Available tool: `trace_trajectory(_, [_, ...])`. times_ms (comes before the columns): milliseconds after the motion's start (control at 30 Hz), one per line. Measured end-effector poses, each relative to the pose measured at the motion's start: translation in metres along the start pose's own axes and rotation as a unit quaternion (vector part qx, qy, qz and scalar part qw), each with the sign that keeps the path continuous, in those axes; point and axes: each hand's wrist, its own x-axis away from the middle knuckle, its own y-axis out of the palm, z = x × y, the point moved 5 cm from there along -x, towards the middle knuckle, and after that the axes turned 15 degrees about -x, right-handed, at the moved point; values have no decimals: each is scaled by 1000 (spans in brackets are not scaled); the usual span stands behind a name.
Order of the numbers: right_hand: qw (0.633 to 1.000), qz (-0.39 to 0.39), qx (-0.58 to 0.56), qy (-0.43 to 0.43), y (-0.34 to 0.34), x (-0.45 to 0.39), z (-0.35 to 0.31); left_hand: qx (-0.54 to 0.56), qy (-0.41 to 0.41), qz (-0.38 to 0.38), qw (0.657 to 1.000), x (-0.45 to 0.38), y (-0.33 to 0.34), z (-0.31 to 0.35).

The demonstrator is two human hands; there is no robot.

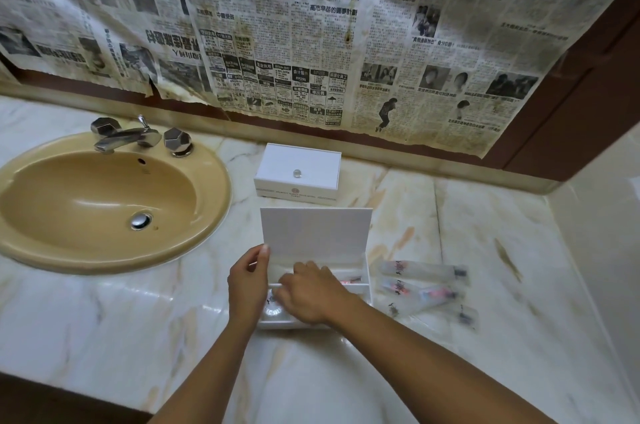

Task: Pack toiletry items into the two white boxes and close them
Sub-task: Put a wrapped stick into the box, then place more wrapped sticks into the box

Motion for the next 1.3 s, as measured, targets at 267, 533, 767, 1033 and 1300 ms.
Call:
trace_trajectory(267, [998,57,7,-31,-1,-1,-7,-16,4,3,1000,0,-1,-1])
trace_trajectory(533, [999,-25,34,9,11,-7,1,-21,9,7,1000,1,1,0])
trace_trajectory(767, [986,144,-42,-68,-27,20,3,-11,15,3,1000,4,-1,6])
trace_trajectory(1033, [939,322,-116,-31,-76,62,67,-21,15,4,1000,1,-1,2])
trace_trajectory(1300, [970,183,-11,160,-63,86,126,-27,19,3,999,2,-1,4])
